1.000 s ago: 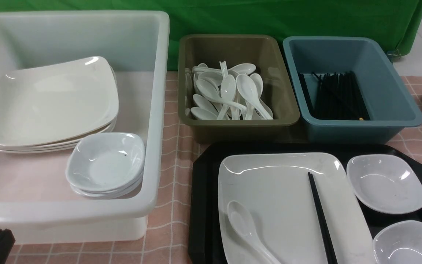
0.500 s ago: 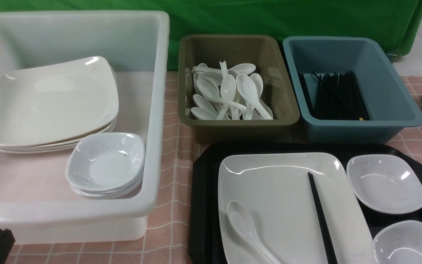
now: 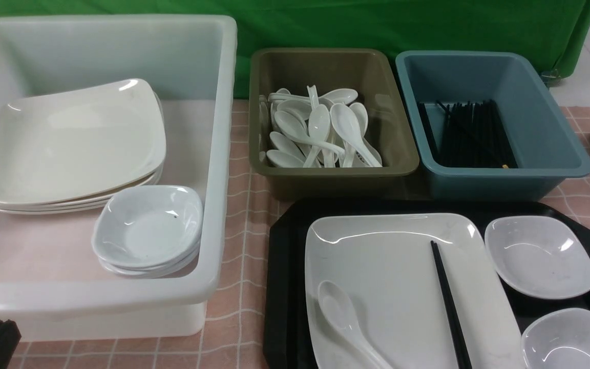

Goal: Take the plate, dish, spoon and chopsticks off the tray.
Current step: Use the right arm to grab a pair of chopsticks from the plate

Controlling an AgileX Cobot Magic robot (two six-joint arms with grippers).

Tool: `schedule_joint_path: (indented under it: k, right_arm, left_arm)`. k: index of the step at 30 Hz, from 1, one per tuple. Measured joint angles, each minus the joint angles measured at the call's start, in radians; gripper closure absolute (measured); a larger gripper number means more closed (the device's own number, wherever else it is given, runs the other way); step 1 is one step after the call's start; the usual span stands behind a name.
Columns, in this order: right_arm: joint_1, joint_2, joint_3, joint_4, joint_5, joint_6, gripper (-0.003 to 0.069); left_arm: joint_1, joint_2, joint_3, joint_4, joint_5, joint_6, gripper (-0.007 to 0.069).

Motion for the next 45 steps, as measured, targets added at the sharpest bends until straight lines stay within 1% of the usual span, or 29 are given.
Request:
schedule_joint_path:
  k: [1,3,9,11,12,13,15,16,17,18,19,20,21,22,24,25,27,28,30,32,33,35,36,37,39,40,42,44,45]
  right_arm:
    - [0.000,0.000,0.001,0.014,-0.014,0.040,0.0417]
    - [0.000,0.000,0.001,0.022,-0.035,0.070,0.0417]
    - [0.000,0.000,0.001,0.030,-0.075,0.104,0.0417]
    - [0.000,0.000,0.001,0.033,-0.163,0.165,0.0417]
    - [0.000,0.000,-0.010,0.032,-0.216,0.183,0.0429]
    - [0.000,0.000,-0.014,0.032,-0.221,0.183,0.0429]
    - [0.000,0.009,-0.116,0.014,-0.246,0.122,0.0511]
    - [0.000,0.032,-0.194,0.005,-0.235,0.040,0.0580]
    - [0.000,0.037,-0.208,0.005,-0.232,0.040,0.0588]
    - [0.000,0.084,-0.310,0.001,-0.186,-0.056,0.0620]
    - [0.000,0.147,-0.412,-0.004,-0.120,-0.146,0.0627]
    - [0.000,0.189,-0.468,-0.005,-0.045,-0.189,0.0629]
    - [0.000,0.200,-0.481,-0.007,-0.045,-0.198,0.0629]
    - [0.000,0.286,-0.568,-0.008,0.105,-0.244,0.0629]
    - [0.000,0.435,-0.671,-0.009,0.349,-0.278,0.0629]
    - [0.000,0.508,-0.701,-0.009,0.436,-0.285,0.0629]
    - [0.000,0.582,-0.717,-0.009,0.553,-0.291,0.0629]
    - [0.000,0.701,-0.726,-0.009,0.662,-0.292,0.0627]
    - [0.000,0.840,-0.727,0.000,0.763,-0.316,0.0614]
    - [0.000,0.914,-0.727,0.024,0.782,-0.348,0.0601]
    - [0.003,1.010,-0.728,0.085,0.775,-0.410,0.0551]
    - [0.029,1.104,-0.738,0.135,0.747,-0.452,0.0488]
    - [0.033,1.113,-0.741,0.137,0.739,-0.454,0.0481]
    - [0.080,1.190,-0.759,0.142,0.713,-0.470,0.0427]
    - [0.126,1.249,-0.782,0.128,0.697,-0.475,0.0400]
    - [0.163,1.289,-0.798,0.114,0.691,-0.472,0.0392]
    - [0.236,1.367,-0.836,0.057,0.680,-0.422,0.0381]
    - [0.291,1.432,-0.872,-0.011,0.669,-0.345,0.0360]
    - [0.319,1.473,-0.895,-0.056,0.665,-0.298,0.0333]
  left_arm:
    - [0.000,0.000,0.000,0.000,0.000,0.000,0.0603]
    - [0.000,0.000,0.000,0.000,0.000,0.000,0.0603]
    - [0.000,0.000,0.000,0.000,0.000,0.000,0.0603]
    - [0.000,0.000,0.000,0.000,0.000,0.000,0.0603]
    - [0.000,0.000,0.000,0.000,0.000,0.000,0.0603]
    - [0.000,0.000,0.000,0.000,0.000,0.000,0.0603]
    - [0.000,0.000,0.000,0.000,0.000,0.000,0.0603]
    - [0.000,0.000,0.000,0.000,0.000,0.000,0.0603]
    - [0.000,0.000,0.000,0.000,0.000,0.000,0.0603]
    - [0.000,0.000,0.000,0.000,0.000,0.000,0.0603]
    - [0.000,0.000,0.000,0.000,0.000,0.000,0.0603]
    - [0.000,0.000,0.000,0.000,0.000,0.000,0.0603]
    - [0.000,0.000,0.000,0.000,0.000,0.000,0.0603]
    - [0.000,0.000,0.000,0.000,0.000,0.000,0.0603]
    - [0.000,0.000,0.000,0.000,0.000,0.000,0.0603]
    - [0.000,0.000,0.000,0.000,0.000,0.000,0.0603]
    - [0.000,0.000,0.000,0.000,0.000,0.000,0.0603]
    - [0.000,0.000,0.000,0.000,0.000,0.000,0.0603]
    - [0.000,0.000,0.000,0.000,0.000,0.000,0.0603]
    - [0.000,0.000,0.000,0.000,0.000,0.000,0.0603]
    - [0.000,0.000,0.000,0.000,0.000,0.000,0.0603]
    - [0.000,0.000,0.000,0.000,0.000,0.000,0.0603]
    - [0.000,0.000,0.000,0.000,0.000,0.000,0.0603]
    - [0.000,0.000,0.000,0.000,0.000,0.000,0.0603]
    - [0.000,0.000,0.000,0.000,0.000,0.000,0.0603]
    - [0.000,0.000,0.000,0.000,0.000,0.000,0.0603]
    - [0.000,0.000,0.000,0.000,0.000,0.000,0.0603]
    - [0.000,0.000,0.000,0.000,0.000,0.000,0.0603]
    - [0.000,0.000,0.000,0.000,0.000,0.000,0.0603]
